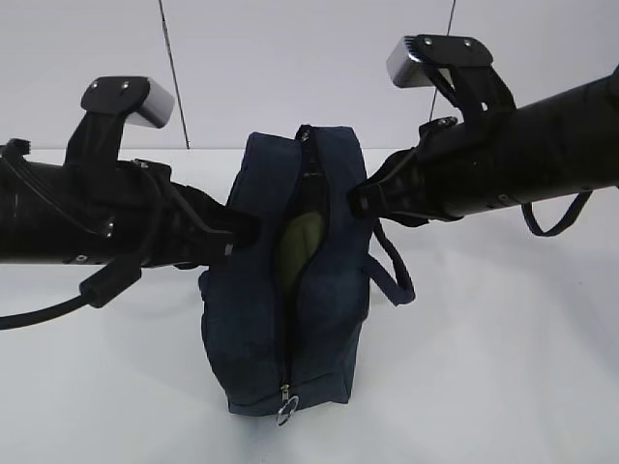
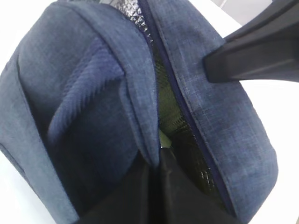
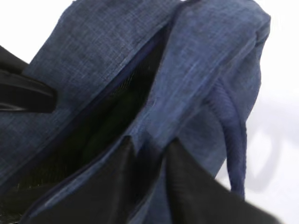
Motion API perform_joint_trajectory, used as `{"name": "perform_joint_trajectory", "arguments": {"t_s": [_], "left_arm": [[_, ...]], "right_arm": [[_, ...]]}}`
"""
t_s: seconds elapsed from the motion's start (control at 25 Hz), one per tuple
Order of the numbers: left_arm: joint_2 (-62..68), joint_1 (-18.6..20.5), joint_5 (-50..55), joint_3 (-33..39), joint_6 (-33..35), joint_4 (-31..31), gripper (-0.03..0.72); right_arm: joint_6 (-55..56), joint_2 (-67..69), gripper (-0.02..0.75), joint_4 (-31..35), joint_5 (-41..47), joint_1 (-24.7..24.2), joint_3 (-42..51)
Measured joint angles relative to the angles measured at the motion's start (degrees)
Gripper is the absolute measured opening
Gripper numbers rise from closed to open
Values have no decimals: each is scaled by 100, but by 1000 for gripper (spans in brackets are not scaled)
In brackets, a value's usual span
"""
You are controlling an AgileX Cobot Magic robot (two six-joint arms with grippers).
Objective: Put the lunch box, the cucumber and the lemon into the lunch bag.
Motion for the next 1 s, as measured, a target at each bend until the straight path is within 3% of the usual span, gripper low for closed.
{"name": "perform_joint_trajectory", "arguments": {"t_s": [0.16,0.36,0.44,0.72,1.0], "left_arm": [[21,0,0,0,23,0,-7],[21,0,-21,0,35,0,-7],[32,0,-43,0,35,0,-7],[32,0,-268,0,35,0,-7],[32,-12,-480,0,69,-23,-7]], "right_arm": [[-311,0,53,3,249,0,0],[-444,0,254,15,347,0,0],[-456,0,301,15,386,0,0],[-460,-97,328,28,583,0,-22],[-460,-436,329,-66,1573,0,-26]]}}
